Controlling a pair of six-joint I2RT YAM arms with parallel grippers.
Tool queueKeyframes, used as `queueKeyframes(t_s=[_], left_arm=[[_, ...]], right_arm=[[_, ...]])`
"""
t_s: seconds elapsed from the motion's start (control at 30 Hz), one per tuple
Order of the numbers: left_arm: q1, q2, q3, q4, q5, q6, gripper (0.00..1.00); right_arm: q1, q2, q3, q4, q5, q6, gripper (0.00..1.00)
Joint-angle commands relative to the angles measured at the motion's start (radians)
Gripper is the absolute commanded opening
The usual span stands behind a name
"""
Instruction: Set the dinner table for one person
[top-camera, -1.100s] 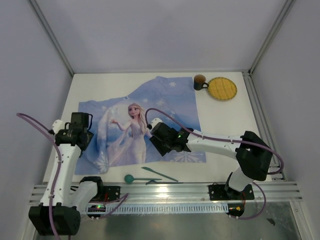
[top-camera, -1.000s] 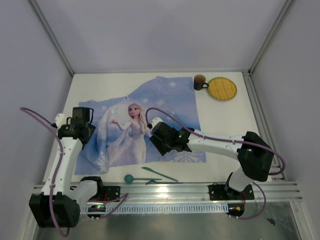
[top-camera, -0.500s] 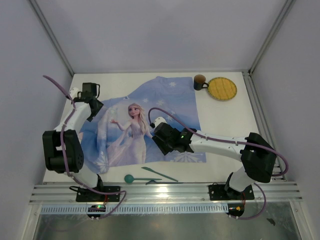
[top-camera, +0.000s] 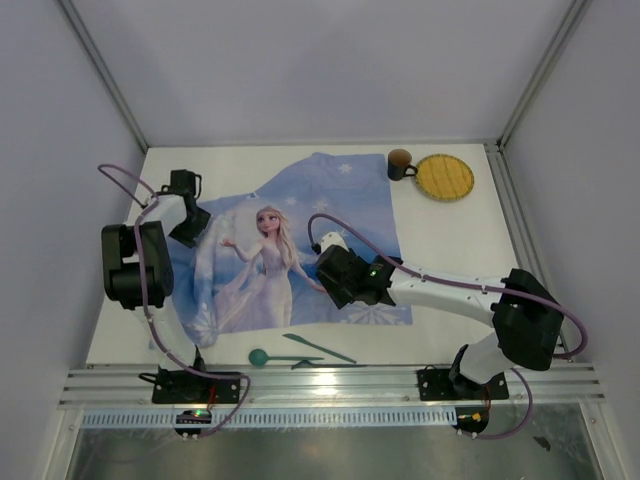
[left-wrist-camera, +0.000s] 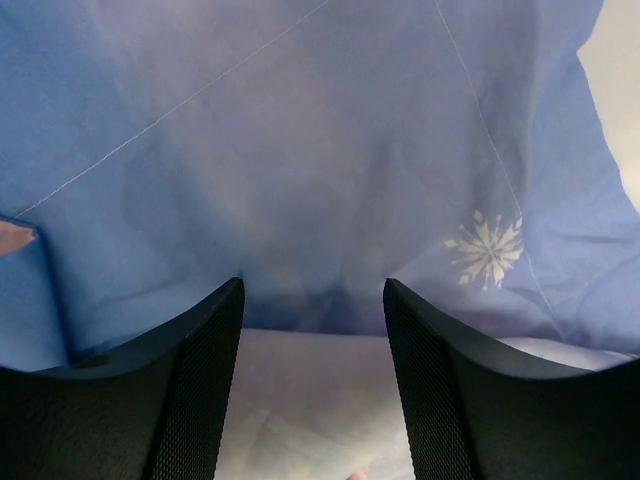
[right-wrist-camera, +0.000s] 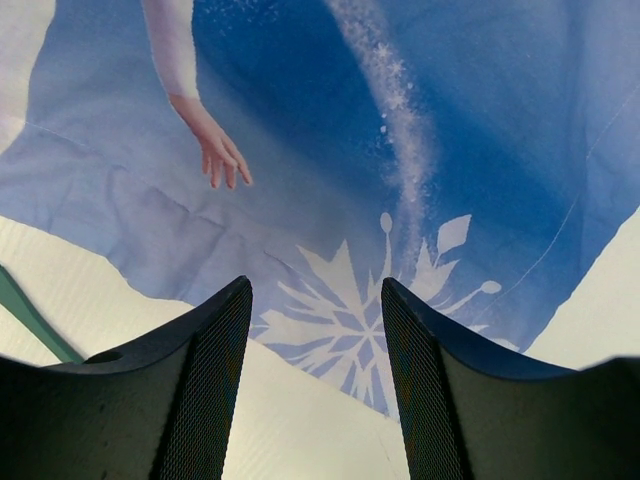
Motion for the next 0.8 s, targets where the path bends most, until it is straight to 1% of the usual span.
queueKeyframes(t_s=[0.0,0.27,0.43,0.67,0.77], left_arm=[[0.023,0.029,0.046,0.052,0.027,-0.047,0.6],[0.047,0.138,0.146,0.056,0.049,-0.027,0.6],[0.064,0.22,0.225,0.076,0.09,-0.013,0.6],[0.073,0.34,0.374,0.059,0.131,0.005,0.59],[0.075,0.388,0.461,0.047,0.147,0.013,0.59]], right_arm=[[-0.006,-0.045,0.007,-0.014,0.039,0.013,0.59],[-0.015,-0.065,-0.002,-0.062,0.068,0.025,0.59],[-0.028,-0.085,-0.007,-0.117,0.092,0.041,0.59],[-0.045,-0.105,0.007,-0.192,0.128,0.07,0.6],[-0.048,-0.111,0.016,-0.226,0.146,0.088,0.6]])
